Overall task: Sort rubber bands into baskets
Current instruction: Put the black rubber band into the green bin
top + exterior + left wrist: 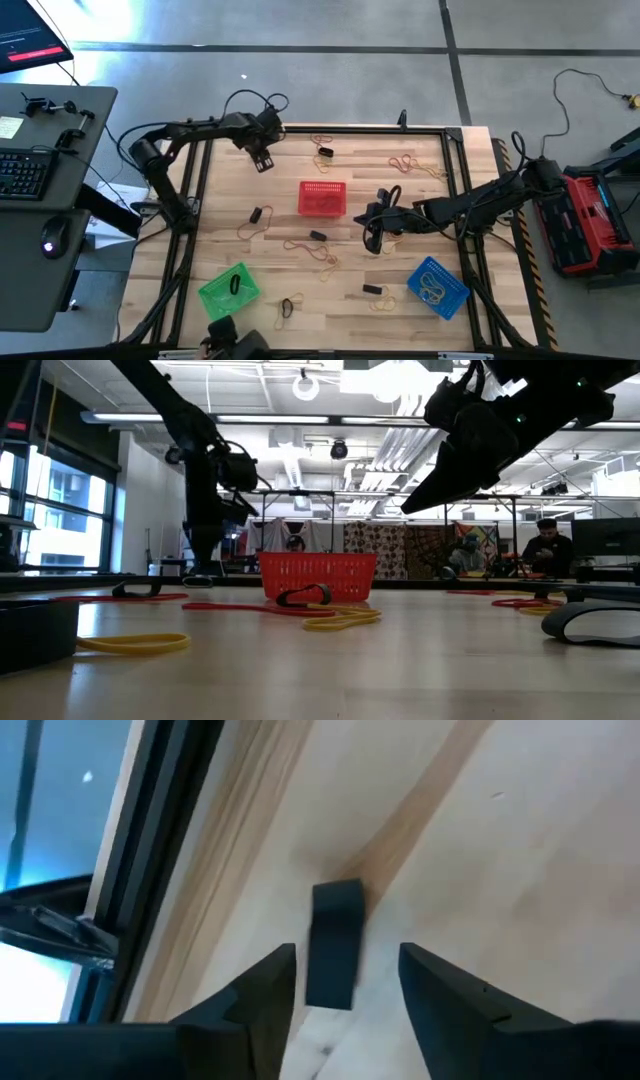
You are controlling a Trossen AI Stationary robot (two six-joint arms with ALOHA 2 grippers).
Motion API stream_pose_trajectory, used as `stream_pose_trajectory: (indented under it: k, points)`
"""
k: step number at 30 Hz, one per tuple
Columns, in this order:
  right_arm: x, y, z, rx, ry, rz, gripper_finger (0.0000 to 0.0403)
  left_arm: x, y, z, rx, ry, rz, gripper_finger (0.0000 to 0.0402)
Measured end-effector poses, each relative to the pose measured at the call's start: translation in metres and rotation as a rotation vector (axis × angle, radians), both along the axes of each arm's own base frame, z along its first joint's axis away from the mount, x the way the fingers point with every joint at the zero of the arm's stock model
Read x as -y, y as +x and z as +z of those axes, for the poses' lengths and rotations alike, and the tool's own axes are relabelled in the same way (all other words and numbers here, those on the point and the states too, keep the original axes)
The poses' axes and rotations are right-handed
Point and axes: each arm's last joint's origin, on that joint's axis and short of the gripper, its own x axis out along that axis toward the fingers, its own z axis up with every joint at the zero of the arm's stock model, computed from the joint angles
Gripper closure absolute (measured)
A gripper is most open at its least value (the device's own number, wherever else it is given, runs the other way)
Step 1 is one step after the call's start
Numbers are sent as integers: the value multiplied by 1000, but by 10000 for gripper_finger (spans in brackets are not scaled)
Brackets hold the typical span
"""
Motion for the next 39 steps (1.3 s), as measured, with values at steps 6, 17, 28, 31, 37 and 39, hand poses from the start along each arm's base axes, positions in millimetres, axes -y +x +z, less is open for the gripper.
stream_pose_trajectory:
  k: [6, 17, 28, 31, 37, 39]
  points:
    - [0, 0, 0, -1, -1, 0, 402, -5, 1, -14, -51, -1, 13, 210]
    - [0, 0, 0, -5, -3, 2, 402, -16, -5, -23, -46, -3, 73, 219]
    - [0, 0, 0, -5, -3, 2, 402, -10, 2, -20, -48, 10, -18, 389]
    - [0, 0, 0, -5, -3, 2, 402, -4, 7, -12, -33, 42, -40, 391]
    - [0, 0, 0, -5, -3, 2, 402, 16, 16, 16, 40, 98, -75, 398]
    - [0, 0, 0, -5, -3, 2, 402, 26, 18, 28, 70, 116, -91, 399]
